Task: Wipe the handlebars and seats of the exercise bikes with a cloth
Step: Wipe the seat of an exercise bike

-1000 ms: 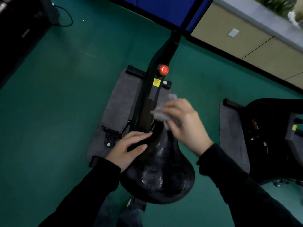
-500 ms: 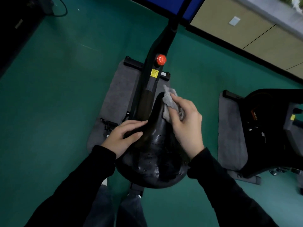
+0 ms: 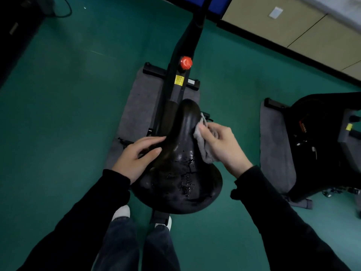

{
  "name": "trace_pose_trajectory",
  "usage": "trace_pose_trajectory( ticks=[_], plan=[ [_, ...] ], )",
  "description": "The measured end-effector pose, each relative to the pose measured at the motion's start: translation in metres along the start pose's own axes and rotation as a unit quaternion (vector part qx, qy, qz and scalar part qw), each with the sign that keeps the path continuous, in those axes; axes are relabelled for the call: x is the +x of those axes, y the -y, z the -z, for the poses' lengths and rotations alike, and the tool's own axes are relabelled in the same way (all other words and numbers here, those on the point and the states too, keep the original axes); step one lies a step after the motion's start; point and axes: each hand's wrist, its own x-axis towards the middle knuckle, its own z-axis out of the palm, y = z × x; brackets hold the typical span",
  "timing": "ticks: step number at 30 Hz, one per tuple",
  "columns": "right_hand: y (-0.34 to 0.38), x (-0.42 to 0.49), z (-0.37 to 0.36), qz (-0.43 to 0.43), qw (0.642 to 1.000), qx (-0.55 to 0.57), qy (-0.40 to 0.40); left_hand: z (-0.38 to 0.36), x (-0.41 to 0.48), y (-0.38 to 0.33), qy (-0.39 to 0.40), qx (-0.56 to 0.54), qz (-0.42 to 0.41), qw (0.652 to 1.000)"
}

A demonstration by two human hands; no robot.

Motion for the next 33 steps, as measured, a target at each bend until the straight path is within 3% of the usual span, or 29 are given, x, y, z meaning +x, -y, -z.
trace_pose_trajectory(
  ticks=[5,8,11,14,17,19,22,26,29,33],
  plan=[
    [-0.019,-0.028,0.017,0.07,0.985,-0.149,0.058,-0.002,-0.002,0.0,-0.019,-0.014,-0.001,1.0],
    [-0.034,-0.032,0.019,0.062,0.983,-0.163,0.061,-0.003,-0.001,-0.002,-0.022,-0.014,-0.003,1.0],
    [-0.048,-0.025,0.018,-0.029,0.996,-0.032,0.077,-0.004,-0.002,-0.006,-0.023,-0.013,-0.002,1.0],
    [-0.063,-0.029,0.016,-0.058,0.991,0.097,0.072,-0.004,-0.005,-0.011,-0.036,-0.005,-0.001,0.999],
    [-0.08,-0.051,0.01,-0.07,0.977,0.199,0.024,-0.002,-0.019,-0.011,-0.044,0.007,0.0,0.999],
    [-0.085,-0.073,-0.001,-0.072,0.972,0.218,-0.051,0.002,-0.032,-0.008,-0.033,0.046,-0.001,0.998],
    [-0.076,-0.102,-0.025,0.054,0.976,0.1,-0.188,0.006,-0.053,0.003,-0.007,0.102,0.026,0.994],
    [-0.062,-0.109,-0.043,0.196,0.961,0.012,-0.192,0.001,-0.066,0.013,0.022,0.136,0.032,0.99],
    [-0.069,-0.107,-0.041,0.142,0.963,0.062,-0.218,0.002,-0.066,0.013,0.033,0.158,0.031,0.986],
    [-0.077,-0.126,-0.065,0.065,0.93,0.151,-0.328,0.005,-0.065,0.011,0.035,0.167,0.005,0.985]
  ],
)
